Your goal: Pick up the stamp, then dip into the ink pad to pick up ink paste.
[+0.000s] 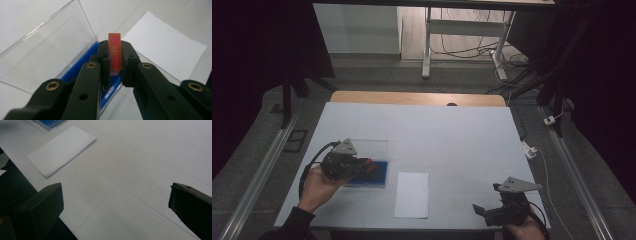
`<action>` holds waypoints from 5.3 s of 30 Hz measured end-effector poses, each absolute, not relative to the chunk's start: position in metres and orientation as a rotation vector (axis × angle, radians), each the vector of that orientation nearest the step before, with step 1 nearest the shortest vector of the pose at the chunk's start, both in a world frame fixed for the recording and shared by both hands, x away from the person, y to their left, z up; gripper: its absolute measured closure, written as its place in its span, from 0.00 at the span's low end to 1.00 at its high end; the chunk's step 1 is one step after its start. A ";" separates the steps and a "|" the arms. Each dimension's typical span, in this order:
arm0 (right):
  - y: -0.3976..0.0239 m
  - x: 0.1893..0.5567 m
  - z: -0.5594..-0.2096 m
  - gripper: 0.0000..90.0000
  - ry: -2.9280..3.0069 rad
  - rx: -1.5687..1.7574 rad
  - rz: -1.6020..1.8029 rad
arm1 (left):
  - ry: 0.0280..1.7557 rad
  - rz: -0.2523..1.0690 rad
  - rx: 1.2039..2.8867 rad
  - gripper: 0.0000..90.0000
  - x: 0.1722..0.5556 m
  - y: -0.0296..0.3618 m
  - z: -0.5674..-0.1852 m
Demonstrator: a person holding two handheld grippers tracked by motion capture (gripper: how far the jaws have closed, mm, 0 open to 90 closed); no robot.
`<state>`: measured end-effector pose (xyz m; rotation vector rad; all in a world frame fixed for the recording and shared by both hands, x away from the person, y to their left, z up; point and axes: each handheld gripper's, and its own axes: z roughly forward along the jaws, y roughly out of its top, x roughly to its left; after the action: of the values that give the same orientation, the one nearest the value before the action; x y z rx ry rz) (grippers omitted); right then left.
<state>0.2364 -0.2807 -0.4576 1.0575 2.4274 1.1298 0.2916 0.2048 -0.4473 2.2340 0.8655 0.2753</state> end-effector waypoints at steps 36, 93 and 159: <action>-0.281 0.236 -0.458 0.00 2.426 1.059 1.123 | 0.876 0.324 2.312 0.89 0.298 0.171 -0.447; -0.280 0.235 -0.458 0.00 2.433 1.044 1.119 | 1.047 0.272 2.239 0.89 0.307 0.204 -0.474; -0.280 0.235 -0.458 0.00 2.436 1.039 1.117 | 1.156 0.216 2.294 0.89 0.314 0.212 -0.493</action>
<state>0.2352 -0.2796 -0.4578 1.0393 2.4362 1.1173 0.3137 0.2122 -0.4934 2.2945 1.1560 0.2163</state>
